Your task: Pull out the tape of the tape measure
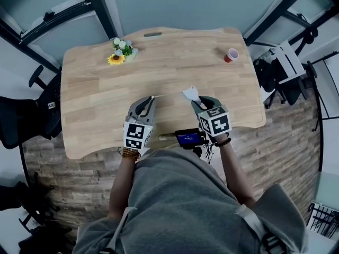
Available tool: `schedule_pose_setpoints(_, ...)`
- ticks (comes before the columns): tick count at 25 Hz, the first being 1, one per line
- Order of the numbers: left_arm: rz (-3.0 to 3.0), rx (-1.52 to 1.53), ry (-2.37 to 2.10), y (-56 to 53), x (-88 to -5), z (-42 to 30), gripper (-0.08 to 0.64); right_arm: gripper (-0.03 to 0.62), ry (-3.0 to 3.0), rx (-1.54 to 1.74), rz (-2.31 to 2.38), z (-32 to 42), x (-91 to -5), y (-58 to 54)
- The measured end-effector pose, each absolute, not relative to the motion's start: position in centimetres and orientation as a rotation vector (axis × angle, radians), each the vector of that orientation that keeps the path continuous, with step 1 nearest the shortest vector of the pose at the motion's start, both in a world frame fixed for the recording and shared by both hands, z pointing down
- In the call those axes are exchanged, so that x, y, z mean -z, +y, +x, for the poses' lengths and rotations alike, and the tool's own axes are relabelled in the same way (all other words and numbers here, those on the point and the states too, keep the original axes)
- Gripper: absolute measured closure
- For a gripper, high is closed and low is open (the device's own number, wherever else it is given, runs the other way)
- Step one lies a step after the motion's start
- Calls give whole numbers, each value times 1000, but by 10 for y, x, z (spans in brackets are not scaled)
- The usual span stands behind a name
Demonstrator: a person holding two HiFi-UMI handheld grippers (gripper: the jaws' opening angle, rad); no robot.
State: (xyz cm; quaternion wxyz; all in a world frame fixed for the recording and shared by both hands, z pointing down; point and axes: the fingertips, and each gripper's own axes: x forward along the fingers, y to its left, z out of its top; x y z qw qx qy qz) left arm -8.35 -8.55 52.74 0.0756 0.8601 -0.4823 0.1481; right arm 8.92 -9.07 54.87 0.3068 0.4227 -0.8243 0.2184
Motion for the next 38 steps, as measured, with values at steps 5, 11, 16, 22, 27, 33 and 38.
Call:
schedule_pose_setpoints(5, 2579, -447, -1439, -86, -529, -81, 522, 459, -2174, -574, 1131, 92, -550, -93)
schedule_pose_setpoints(11, 2577, -458, -1439, -85, -531, -82, 522, 459, -2175, -583, 1136, 92, -550, -94)
schedule_pose_setpoints(16, 2575, -446, -1448, -87, -529, -82, 522, 459, -2172, -591, 1138, 91, -552, -95)
schedule_pose_setpoints(22, 2538, -426, -1501, -91, -529, -96, 522, 460, -2155, -610, 1176, 101, -552, -98)
schedule_pose_setpoints(27, 2533, -427, -1498, -90, -530, -96, 522, 459, -2147, -612, 1184, 107, -554, -98)
schedule_pose_setpoints(33, 2529, -427, -1500, -92, -531, -97, 522, 459, -2143, -617, 1188, 107, -557, -99)
schedule_pose_setpoints(38, 2535, -434, -1494, -91, -532, -95, 522, 459, -2137, -618, 1188, 109, -560, -100)
